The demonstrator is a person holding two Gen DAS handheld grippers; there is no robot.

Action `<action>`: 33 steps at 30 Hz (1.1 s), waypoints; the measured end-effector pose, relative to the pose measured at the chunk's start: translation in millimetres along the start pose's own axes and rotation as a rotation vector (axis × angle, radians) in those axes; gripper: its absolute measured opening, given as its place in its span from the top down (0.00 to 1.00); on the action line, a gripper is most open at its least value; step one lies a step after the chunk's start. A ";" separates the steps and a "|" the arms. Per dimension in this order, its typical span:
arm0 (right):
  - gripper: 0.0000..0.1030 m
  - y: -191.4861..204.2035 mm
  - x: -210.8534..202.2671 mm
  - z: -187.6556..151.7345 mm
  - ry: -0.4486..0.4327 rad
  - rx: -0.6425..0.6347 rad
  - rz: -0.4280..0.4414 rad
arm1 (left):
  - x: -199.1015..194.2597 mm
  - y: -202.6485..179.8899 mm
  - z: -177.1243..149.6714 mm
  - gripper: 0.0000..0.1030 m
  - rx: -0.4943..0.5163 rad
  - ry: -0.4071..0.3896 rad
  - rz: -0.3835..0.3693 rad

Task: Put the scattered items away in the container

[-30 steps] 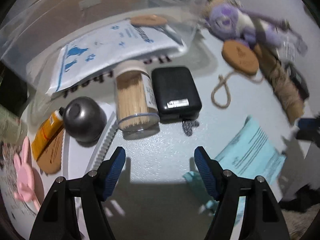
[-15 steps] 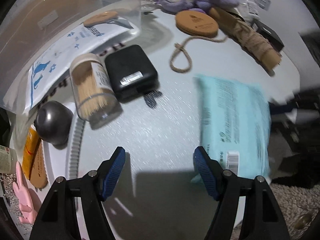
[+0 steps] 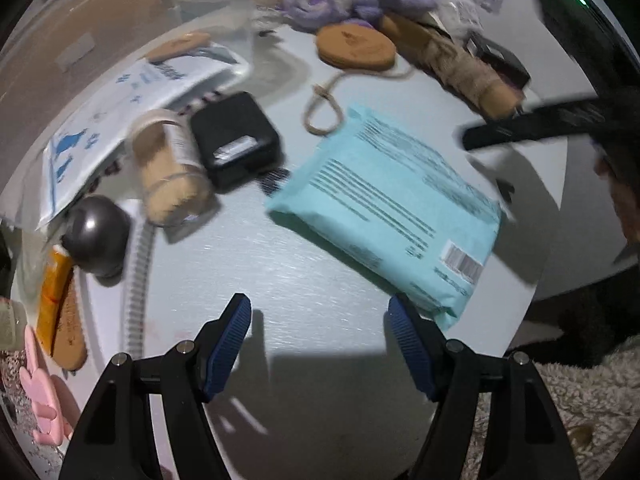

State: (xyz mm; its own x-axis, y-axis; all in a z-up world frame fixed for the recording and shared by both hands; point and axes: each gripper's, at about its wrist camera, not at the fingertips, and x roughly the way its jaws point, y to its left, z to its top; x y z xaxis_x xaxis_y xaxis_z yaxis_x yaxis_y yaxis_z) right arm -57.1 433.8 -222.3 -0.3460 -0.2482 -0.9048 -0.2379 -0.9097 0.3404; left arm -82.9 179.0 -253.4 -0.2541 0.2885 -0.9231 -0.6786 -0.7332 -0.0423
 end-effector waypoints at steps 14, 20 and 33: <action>0.16 10.9 10.8 -77.5 0.093 0.185 0.204 | 22.4 3.5 66.2 0.31 0.090 -0.035 0.125; 0.16 9.1 1.5 -93.6 0.051 0.252 0.161 | 30.1 -7.7 65.4 0.31 0.194 -0.018 0.106; 0.16 -9.7 -6.2 -162.4 -0.075 0.562 0.093 | 30.7 -51.6 43.1 0.31 0.306 -0.050 0.004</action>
